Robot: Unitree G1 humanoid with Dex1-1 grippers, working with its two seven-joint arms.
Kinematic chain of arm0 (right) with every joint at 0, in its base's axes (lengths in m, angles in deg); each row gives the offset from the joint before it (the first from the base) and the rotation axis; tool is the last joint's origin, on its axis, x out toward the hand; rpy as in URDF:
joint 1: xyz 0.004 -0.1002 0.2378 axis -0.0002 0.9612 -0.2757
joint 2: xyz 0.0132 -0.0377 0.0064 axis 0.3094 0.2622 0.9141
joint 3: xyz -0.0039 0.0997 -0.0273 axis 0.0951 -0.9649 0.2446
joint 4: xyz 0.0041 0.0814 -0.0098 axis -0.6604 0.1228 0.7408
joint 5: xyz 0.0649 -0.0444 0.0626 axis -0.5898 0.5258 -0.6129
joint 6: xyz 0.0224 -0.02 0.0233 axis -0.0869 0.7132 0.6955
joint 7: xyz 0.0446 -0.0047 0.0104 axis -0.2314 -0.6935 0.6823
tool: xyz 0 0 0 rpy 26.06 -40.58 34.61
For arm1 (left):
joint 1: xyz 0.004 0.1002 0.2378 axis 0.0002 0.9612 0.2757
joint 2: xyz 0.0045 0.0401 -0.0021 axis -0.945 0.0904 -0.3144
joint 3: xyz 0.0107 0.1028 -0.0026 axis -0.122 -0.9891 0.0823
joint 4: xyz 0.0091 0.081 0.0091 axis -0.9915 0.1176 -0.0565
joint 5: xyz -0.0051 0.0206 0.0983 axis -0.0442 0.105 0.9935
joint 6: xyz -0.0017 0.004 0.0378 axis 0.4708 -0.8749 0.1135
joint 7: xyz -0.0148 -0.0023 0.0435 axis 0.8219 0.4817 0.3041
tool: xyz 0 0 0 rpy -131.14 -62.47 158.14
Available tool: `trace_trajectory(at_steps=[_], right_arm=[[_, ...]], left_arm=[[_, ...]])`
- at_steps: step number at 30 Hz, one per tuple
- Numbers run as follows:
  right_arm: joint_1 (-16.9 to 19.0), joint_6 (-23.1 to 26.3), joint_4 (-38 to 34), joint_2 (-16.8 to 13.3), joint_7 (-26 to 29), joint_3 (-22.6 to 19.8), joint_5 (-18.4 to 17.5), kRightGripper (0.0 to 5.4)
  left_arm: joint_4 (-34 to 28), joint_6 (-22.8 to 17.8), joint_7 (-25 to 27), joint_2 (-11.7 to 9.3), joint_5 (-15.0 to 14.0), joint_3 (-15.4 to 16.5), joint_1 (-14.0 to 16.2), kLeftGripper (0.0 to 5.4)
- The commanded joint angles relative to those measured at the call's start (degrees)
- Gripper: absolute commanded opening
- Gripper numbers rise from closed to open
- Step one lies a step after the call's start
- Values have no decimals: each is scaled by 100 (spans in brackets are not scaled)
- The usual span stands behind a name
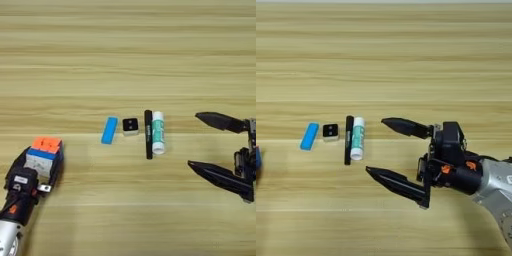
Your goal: Move the objects on the table
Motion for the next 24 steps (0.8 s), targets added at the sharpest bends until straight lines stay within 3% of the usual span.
trace_trajectory(at_steps=[1, 13, 19, 24], right_arm=[[-47, -61, -17, 6, 54, 21, 71, 540], [-18, -87, 58, 104, 33, 27, 132, 540], [32, -241, 224, 397, -557, 371, 979, 540], [143, -332, 260, 626, -939, 649, 1446, 540]], left_arm=[[4, -50, -30, 16, 28, -55, -15, 409], [-223, 121, -135, 129, -66, -69, -68, 534], [-1030, 372, -158, 312, -375, -86, -8, 538], [-1282, 401, -147, 341, -401, -105, 13, 538]])
